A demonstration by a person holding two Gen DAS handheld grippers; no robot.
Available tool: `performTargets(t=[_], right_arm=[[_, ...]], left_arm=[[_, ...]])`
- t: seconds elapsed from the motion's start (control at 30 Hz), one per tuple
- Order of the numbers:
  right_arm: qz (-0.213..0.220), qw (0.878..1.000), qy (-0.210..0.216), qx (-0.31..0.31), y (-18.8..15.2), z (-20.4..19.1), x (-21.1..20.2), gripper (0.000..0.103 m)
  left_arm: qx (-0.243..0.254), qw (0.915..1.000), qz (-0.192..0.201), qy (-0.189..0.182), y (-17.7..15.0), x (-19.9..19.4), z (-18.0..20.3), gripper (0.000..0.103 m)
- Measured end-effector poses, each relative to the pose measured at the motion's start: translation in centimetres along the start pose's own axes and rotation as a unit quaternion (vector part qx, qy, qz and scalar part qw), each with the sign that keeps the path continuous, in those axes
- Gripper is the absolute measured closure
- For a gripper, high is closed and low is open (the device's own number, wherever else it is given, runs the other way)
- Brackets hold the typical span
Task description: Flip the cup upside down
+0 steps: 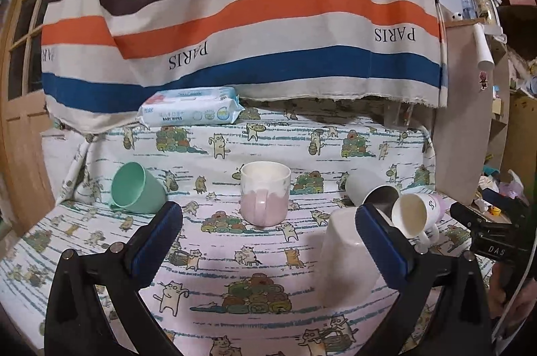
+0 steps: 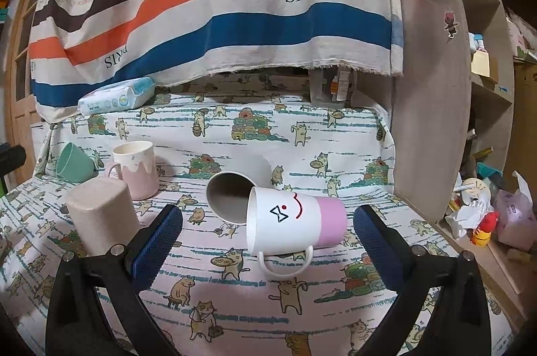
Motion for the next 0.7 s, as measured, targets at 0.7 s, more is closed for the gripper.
performTargets(t=[0.7], right_arm=[[-0.001, 0.998, 0.056, 0.002, 0.2, -6.1, 0.2, 0.0]], left_arm=[[0.017, 0.9991, 0.007, 0.039, -1.9, 0.9, -1.8, 0.001]])
Point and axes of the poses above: each gripper's, at about its wrist camera, not at the fingertips, and x roughly the way its jaws point, z to its right, y to its top, the point moved 9 cm from there along x, roughly the way its jaws point, and after that the axes turned 1 degree about z, right-handed, at the moved point
